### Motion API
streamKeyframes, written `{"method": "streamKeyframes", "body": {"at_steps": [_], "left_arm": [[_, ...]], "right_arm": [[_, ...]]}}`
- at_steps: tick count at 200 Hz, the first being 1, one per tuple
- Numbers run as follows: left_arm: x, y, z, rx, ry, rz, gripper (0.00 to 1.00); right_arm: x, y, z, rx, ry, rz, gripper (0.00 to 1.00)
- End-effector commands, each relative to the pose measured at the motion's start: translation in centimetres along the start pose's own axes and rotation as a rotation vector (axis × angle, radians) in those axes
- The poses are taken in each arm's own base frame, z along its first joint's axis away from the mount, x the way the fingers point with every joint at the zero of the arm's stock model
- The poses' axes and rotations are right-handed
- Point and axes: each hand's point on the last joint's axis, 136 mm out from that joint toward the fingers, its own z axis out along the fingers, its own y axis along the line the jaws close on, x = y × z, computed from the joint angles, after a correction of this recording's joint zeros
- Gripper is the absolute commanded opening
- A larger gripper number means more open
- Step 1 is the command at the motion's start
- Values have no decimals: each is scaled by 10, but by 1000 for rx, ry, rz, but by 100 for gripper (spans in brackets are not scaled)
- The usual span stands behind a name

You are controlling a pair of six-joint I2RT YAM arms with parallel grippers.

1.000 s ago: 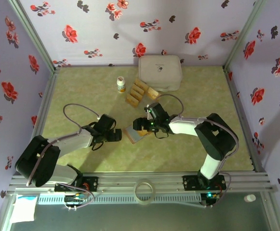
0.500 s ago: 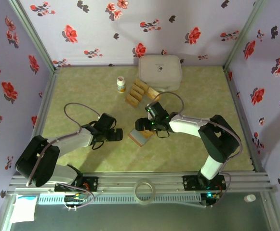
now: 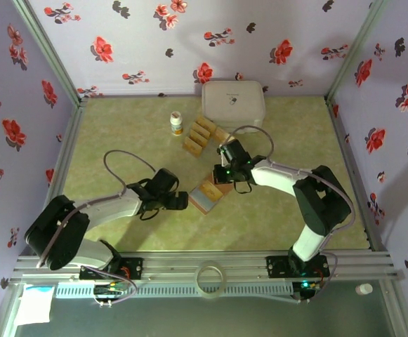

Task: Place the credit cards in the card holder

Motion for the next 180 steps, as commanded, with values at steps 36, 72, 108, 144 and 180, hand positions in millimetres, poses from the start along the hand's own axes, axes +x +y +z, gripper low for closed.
{"method": "streamKeyframes", "body": {"at_steps": [36, 72, 108, 144, 180], "left_arm": [[7, -17, 9, -36, 23, 12, 100], [10, -14, 10, -94, 42, 52, 100], [13, -12, 15, -118, 60, 67, 100], [13, -13, 20, -126, 69, 77, 100], [14, -14, 22, -129, 75, 80, 100]], "right_arm": [[9, -14, 6, 46, 82, -48, 0], [12, -20, 15, 74, 112, -59, 0], [19, -24, 24, 81, 146, -62, 0], [28, -17, 28, 69, 171, -75, 0], [35, -5, 29, 53, 179, -95, 0]]}}
